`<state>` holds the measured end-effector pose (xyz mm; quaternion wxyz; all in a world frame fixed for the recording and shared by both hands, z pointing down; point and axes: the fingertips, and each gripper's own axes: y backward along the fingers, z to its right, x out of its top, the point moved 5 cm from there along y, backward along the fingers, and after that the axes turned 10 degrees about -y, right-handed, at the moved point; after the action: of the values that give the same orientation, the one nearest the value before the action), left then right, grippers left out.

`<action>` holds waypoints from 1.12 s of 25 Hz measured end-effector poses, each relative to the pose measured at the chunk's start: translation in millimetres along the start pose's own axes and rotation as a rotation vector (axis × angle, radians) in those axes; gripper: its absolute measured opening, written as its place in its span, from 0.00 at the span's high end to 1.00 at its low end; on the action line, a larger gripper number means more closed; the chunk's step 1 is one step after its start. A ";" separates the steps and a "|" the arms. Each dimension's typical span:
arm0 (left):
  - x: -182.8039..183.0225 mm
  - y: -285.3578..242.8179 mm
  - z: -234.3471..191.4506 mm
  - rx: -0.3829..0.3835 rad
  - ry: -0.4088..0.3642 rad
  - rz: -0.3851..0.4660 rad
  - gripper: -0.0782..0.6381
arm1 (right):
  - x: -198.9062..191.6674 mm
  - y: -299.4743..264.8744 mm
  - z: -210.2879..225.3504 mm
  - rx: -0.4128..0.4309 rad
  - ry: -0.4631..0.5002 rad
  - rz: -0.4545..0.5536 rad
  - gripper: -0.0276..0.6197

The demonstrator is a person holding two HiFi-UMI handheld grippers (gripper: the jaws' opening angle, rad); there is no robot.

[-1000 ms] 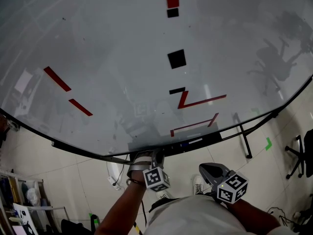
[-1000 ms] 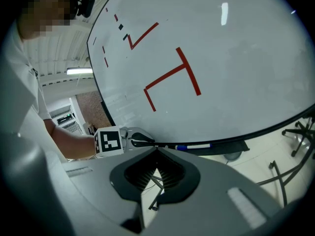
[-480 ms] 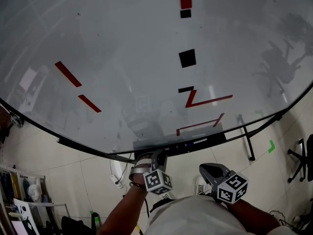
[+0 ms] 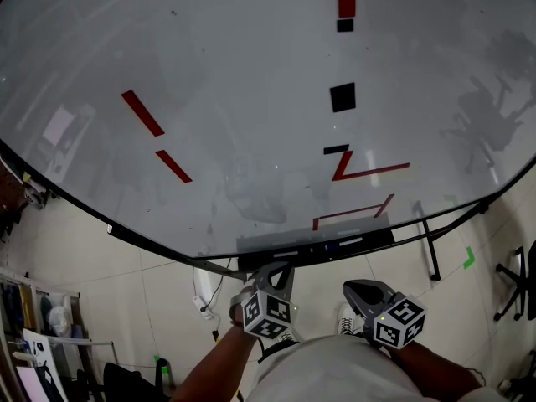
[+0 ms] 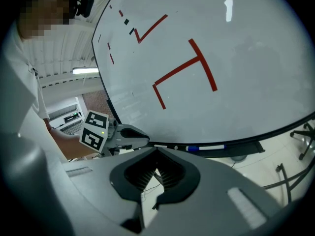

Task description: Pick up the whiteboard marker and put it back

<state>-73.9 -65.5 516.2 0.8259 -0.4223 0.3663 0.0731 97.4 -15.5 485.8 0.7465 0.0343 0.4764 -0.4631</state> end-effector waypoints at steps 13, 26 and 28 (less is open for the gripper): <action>4.6 26.9 5.7 -0.091 0.401 0.180 0.87 | 5.0 -2.6 -1.1 0.009 0.000 0.016 0.95; 21.6 51.9 9.6 -0.210 0.675 0.346 0.87 | 7.5 -1.1 2.8 -0.004 -0.011 0.027 0.95; 22.8 58.2 11.9 -0.224 0.695 0.375 0.87 | 7.1 -1.1 2.3 -0.004 -0.010 0.026 0.95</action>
<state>-76.0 -24.0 468.1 0.5743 -0.4351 0.6839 0.1148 99.0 -22.0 482.2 0.7549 0.0365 0.4730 -0.4528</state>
